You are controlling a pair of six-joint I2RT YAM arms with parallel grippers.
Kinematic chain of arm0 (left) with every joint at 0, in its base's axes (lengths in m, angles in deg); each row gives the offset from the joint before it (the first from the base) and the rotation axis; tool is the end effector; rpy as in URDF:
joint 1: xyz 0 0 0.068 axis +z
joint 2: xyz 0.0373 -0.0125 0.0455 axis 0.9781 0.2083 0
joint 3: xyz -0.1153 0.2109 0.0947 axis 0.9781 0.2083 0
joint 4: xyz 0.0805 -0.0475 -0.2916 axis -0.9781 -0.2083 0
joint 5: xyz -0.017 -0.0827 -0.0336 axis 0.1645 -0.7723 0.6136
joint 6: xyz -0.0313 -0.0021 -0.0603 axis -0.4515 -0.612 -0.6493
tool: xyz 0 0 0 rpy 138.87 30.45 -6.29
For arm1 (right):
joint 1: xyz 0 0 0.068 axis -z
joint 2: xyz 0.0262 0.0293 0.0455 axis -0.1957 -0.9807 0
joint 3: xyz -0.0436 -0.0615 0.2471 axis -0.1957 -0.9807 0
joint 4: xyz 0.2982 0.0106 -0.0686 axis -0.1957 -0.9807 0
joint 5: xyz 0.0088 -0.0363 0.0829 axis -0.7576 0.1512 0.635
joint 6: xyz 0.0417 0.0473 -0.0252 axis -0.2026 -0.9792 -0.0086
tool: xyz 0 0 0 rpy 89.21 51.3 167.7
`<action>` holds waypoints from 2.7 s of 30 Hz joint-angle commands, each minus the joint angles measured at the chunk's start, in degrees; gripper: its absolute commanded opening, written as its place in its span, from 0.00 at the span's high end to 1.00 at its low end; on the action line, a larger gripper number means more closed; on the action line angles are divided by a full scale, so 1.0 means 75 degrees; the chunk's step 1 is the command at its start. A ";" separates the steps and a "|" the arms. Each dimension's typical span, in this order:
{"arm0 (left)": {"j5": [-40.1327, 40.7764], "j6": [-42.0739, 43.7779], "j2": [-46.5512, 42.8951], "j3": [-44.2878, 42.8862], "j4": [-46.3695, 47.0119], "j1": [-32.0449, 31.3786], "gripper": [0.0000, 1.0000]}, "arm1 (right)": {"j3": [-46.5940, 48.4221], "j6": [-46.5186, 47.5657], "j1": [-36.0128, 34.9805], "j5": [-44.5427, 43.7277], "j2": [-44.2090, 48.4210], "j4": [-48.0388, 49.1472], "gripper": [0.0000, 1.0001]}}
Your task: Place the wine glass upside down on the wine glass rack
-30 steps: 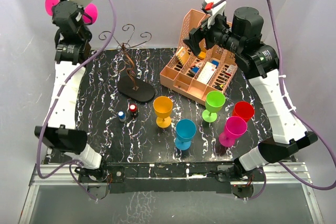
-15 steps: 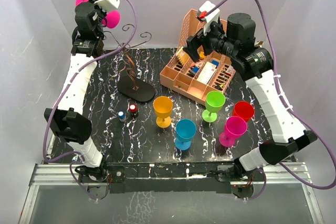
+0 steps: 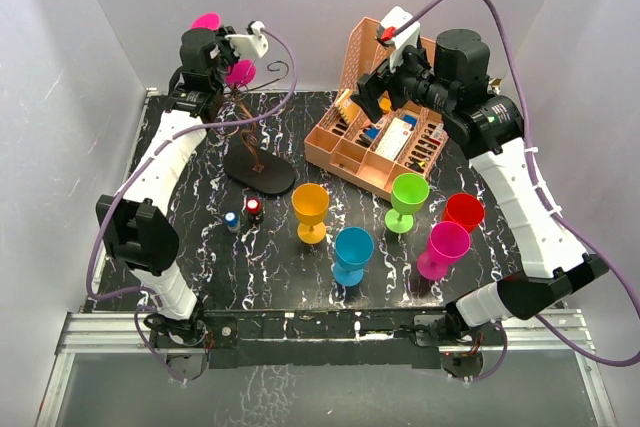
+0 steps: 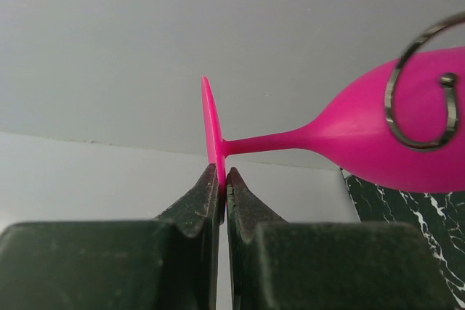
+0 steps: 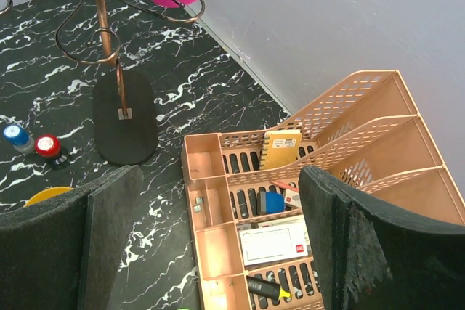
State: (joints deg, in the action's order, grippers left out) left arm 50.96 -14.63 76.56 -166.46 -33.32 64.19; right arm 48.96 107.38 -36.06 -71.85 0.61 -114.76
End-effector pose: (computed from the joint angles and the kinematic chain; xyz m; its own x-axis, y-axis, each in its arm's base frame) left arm 0.4662 -0.0986 0.4319 -0.0141 0.9311 -0.3646 -0.0850 0.3622 0.9282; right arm 0.3102 0.1611 0.5050 -0.0114 -0.3316 -0.9433 -0.7024 0.6741 -0.2285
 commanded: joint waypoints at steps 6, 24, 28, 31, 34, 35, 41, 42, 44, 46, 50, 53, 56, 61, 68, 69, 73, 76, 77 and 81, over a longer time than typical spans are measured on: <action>-0.0718 0.0237 -0.0676 0.0089 -0.0636 -0.0070 1.00 | -0.0048 0.0080 -0.0036 0.0156 0.0262 0.0347 0.02; -0.1659 -0.0013 -0.0766 -0.0362 -0.1908 -0.0150 1.00 | -0.0186 0.0140 -0.0036 0.0231 0.0268 0.0343 0.02; -0.1821 -0.0079 -0.0741 -0.0495 -0.2120 -0.0203 1.00 | -0.0236 0.0152 -0.0032 0.0283 0.0308 0.0340 0.02; -0.1904 -0.0092 -0.0732 -0.0544 -0.2254 -0.0246 1.00 | -0.0251 0.0164 -0.0015 0.0284 0.0319 0.0349 0.02; -0.1941 -0.0033 -0.0723 -0.0536 -0.2340 -0.0292 1.00 | -0.0257 0.0164 -0.0020 0.0266 0.0322 0.0346 0.02; -0.1952 -0.0022 -0.0723 -0.0535 -0.2347 -0.0301 1.00 | -0.0254 0.0164 -0.0015 0.0256 0.0332 0.0351 0.02; -0.1970 -0.0034 -0.0726 -0.0581 -0.2444 -0.0382 1.00 | -0.0259 0.0175 -0.0023 0.0219 0.0345 0.0360 0.02; -0.1970 -0.0037 -0.0728 -0.0592 -0.2467 -0.0399 1.00 | -0.0258 0.0174 -0.0022 0.0209 0.0345 0.0360 0.02; -0.1981 -0.0019 -0.0732 -0.0603 -0.2536 -0.0429 1.00 | -0.0257 0.0186 -0.0025 0.0193 0.0335 0.0363 0.02; -0.2011 0.0001 -0.0748 -0.0594 -0.2600 -0.0443 1.00 | -0.0242 0.0186 -0.0017 0.0194 0.0323 0.0363 0.01; -0.2071 0.0021 -0.0744 -0.0593 -0.2721 -0.0476 1.00 | -0.0239 0.0187 -0.0022 0.0192 0.0299 0.0363 0.02; -0.2121 0.0000 -0.0743 -0.0603 -0.2747 -0.0512 1.00 | -0.0238 0.0187 -0.0020 0.0184 0.0298 0.0366 0.02; -0.2123 -0.0035 -0.0720 -0.0616 -0.2741 -0.0541 1.00 | -0.0215 0.0187 -0.0028 0.0195 0.0286 0.0363 0.02; -0.2169 -0.0226 -0.0724 -0.0686 -0.2701 -0.0559 1.00 | -0.0211 0.0187 -0.0024 0.0195 0.0280 0.0361 0.02; -0.2275 -0.0458 -0.0665 -0.0830 -0.2743 -0.0582 1.00 | -0.0252 0.0199 -0.0022 0.0171 0.0298 0.0385 0.02; -0.2275 -0.0452 -0.0665 -0.0828 -0.2746 -0.0599 1.00 | -0.0260 0.0199 -0.0019 0.0162 0.0307 0.0387 0.02; -0.2321 -0.0431 -0.0648 -0.0830 -0.2778 -0.0632 1.00 | -0.0282 0.0210 -0.0024 0.0150 0.0310 0.0383 0.02; -0.2324 -0.0436 -0.0578 -0.0870 -0.2722 -0.0685 1.00 | -0.0304 0.0211 -0.0020 0.0159 0.0310 0.0398 0.02; -0.2308 -0.0455 -0.0548 -0.0909 -0.2697 -0.0715 1.00 | -0.0303 0.0211 -0.0018 0.0160 0.0301 0.0398 0.02; -0.2193 -0.0514 -0.0408 -0.1037 -0.2533 -0.0867 1.00 | -0.0300 0.0211 -0.0017 0.0160 0.0299 0.0396 0.01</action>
State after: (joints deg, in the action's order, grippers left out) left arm 35.26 -17.60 74.64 -170.92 -54.41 59.01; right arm 47.08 108.67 -36.06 -70.16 0.92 -114.70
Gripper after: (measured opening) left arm 0.020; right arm 0.984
